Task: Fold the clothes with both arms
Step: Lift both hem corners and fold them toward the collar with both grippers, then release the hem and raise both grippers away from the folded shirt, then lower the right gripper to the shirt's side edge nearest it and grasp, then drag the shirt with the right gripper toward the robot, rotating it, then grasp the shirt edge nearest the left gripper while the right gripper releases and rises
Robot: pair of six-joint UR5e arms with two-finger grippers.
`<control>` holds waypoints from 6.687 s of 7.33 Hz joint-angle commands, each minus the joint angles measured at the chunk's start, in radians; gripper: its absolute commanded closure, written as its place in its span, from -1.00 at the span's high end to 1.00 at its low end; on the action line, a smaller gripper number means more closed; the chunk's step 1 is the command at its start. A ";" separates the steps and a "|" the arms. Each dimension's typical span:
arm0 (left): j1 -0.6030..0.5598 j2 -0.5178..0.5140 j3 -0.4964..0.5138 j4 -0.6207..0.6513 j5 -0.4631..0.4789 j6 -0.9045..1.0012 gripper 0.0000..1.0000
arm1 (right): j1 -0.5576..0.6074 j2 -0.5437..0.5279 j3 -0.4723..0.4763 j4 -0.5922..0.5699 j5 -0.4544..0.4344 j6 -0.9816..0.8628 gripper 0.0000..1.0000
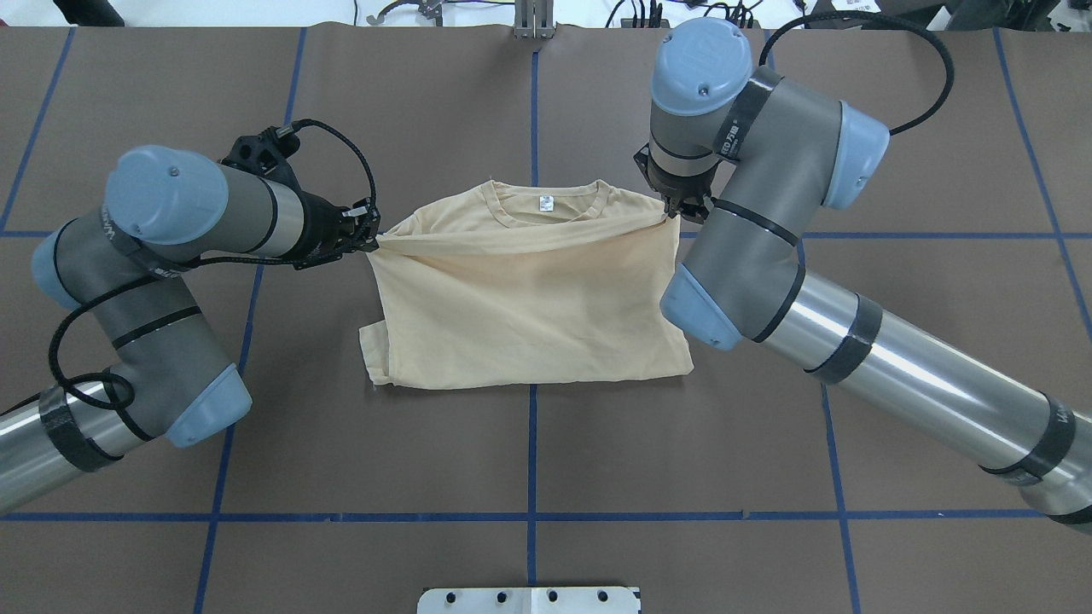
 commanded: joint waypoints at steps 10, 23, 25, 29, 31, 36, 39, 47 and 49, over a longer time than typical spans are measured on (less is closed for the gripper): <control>-0.022 -0.096 0.262 -0.154 0.021 0.004 -0.58 | 0.021 0.101 -0.317 0.213 -0.098 -0.097 -0.86; -0.144 0.036 0.053 -0.188 -0.068 0.188 -0.05 | -0.209 -0.316 0.279 0.322 -0.173 0.332 0.89; -0.139 0.039 0.052 -0.185 -0.025 0.188 -0.05 | -0.247 -0.370 0.279 0.323 -0.188 0.364 0.86; -0.141 0.039 0.051 -0.181 -0.025 0.188 -0.05 | -0.266 -0.372 0.277 0.323 -0.198 0.369 0.51; -0.141 0.039 0.051 -0.179 -0.025 0.188 -0.07 | -0.274 -0.373 0.277 0.323 -0.201 0.378 -0.51; -0.139 0.033 0.028 -0.176 -0.038 0.188 -0.09 | -0.319 -0.514 0.538 0.307 -0.199 0.380 -1.00; -0.142 0.039 -0.069 -0.171 -0.199 0.168 -0.13 | -0.534 -0.587 0.769 0.123 -0.048 0.380 -1.00; 0.127 0.125 -0.202 -0.151 -0.171 -0.243 0.00 | -0.307 -0.483 0.788 0.015 0.105 0.324 1.00; 0.279 0.051 -0.198 0.075 -0.020 -0.299 0.00 | -0.065 -0.395 0.647 0.017 0.219 0.155 1.00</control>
